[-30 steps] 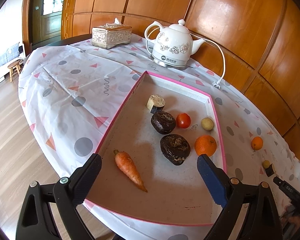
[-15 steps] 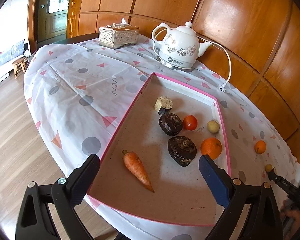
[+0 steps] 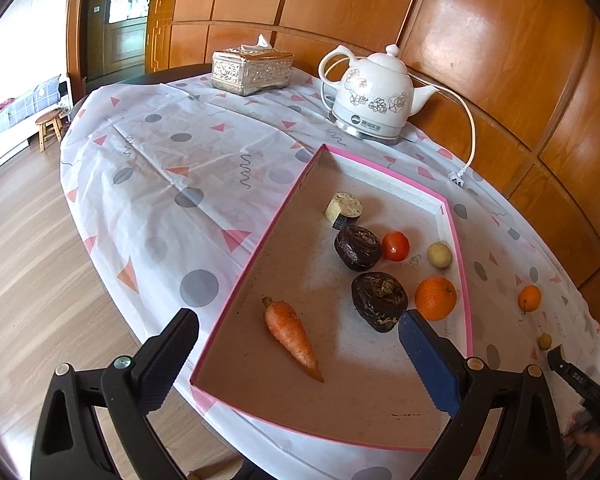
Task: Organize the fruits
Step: 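Close the right gripper around the cut dark root, then carry the cut root into the pink tray and open the right gripper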
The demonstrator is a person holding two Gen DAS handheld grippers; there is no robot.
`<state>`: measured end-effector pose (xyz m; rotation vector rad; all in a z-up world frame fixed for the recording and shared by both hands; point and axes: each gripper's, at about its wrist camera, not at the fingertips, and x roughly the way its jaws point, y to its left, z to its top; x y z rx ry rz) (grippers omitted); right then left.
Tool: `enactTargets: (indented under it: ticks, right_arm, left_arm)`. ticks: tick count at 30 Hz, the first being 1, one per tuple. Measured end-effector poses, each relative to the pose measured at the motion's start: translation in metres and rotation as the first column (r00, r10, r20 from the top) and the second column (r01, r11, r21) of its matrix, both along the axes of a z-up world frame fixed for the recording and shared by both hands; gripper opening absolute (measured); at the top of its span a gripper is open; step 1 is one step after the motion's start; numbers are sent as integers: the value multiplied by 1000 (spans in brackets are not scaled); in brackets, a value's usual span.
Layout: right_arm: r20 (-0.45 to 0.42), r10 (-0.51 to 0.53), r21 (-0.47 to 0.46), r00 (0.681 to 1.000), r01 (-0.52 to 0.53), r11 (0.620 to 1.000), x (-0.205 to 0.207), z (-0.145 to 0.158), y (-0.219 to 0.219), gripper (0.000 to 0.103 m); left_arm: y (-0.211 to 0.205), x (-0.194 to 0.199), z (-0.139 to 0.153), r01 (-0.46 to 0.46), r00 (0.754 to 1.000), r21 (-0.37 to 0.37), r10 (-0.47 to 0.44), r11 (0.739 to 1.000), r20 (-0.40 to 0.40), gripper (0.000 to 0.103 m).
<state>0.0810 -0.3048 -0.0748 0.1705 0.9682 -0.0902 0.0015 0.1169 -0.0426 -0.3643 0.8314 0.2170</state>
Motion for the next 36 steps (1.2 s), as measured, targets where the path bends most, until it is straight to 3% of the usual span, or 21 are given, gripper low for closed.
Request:
enactTargets:
  ticks: [8,14,18,26,32,36]
  right_arm:
    - [34,39,77,999,-41,996,-26,16,12,36]
    - [47,176,131,983,-181,975,-28,27,54,36]
    - [66,321,139,945,-328,935,-27,36,101,36]
    - [84,546,155,833,-552,819,-25,48,188,36]
    - [77,627,167,775,-630,758,-18,48,235,36]
    - [49,639,190,767,-636,748,-11,40,253,36]
  left_arm:
    - [1,-3,2,-4,1000,-12,4,1000,6,101]
    - [2,-5,5,-6,1000,-14,7,1000,18,101]
    - [5,-7,7,-14,1000,-14,14,1000,24,101]
    - [17,-11,7,-64,998,-23,64,998,29,101]
    - [25,-14,8,-93,995,-32,94,995,37,101]
    - [27,-13,6,-93,995,-35,94,995,29,101]
